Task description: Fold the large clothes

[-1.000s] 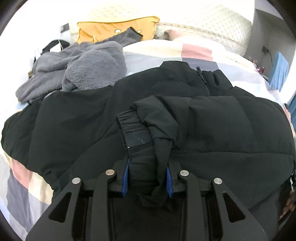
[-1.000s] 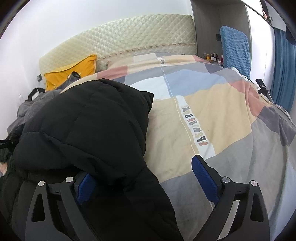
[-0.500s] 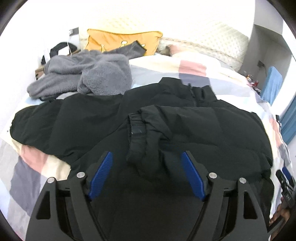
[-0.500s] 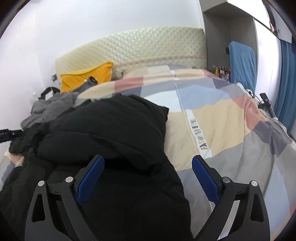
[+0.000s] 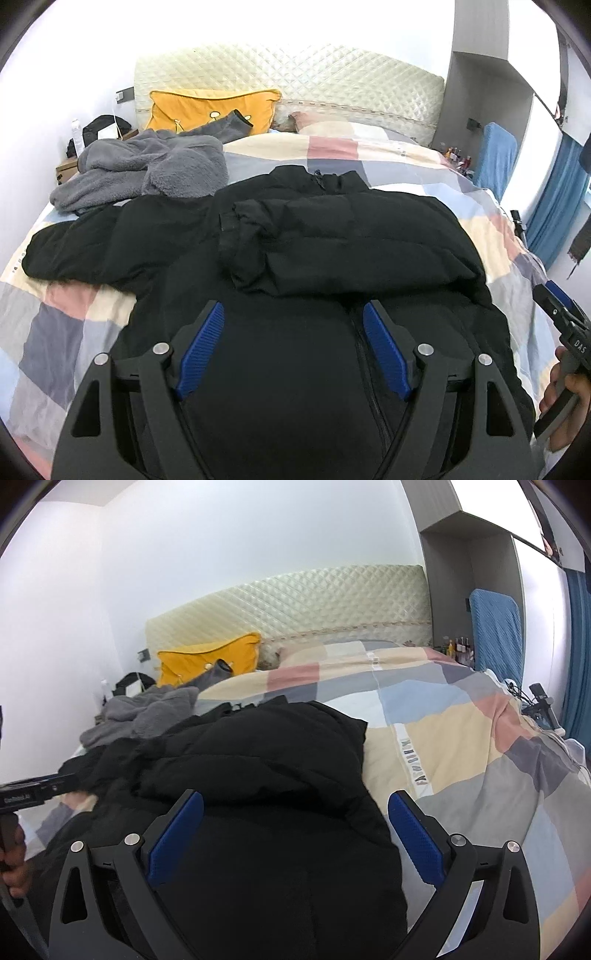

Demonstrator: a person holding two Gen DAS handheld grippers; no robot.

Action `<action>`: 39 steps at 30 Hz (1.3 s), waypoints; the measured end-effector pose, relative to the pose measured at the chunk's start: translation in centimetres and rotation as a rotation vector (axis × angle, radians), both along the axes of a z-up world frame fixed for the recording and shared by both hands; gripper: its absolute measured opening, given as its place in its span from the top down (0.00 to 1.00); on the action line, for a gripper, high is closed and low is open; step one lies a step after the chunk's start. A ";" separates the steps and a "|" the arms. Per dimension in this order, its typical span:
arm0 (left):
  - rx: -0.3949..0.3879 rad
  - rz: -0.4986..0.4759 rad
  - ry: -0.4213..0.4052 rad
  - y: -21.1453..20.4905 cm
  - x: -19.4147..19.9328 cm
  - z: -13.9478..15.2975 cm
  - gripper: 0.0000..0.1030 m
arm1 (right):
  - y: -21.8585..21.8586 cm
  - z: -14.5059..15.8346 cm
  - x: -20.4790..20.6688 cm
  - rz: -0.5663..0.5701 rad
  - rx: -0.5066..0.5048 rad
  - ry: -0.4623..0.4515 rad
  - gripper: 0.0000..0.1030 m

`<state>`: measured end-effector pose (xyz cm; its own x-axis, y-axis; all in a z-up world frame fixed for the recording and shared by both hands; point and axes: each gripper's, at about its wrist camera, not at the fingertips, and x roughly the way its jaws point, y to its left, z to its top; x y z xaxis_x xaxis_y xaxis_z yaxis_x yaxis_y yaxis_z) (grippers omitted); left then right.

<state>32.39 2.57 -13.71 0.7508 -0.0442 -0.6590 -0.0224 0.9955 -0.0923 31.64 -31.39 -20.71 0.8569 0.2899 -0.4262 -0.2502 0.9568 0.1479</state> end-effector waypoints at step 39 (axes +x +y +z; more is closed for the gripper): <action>-0.099 0.033 -0.031 5.3 -1.5 2.9 0.23 | 1.5 -0.2 -9.2 0.052 -0.077 -0.106 0.01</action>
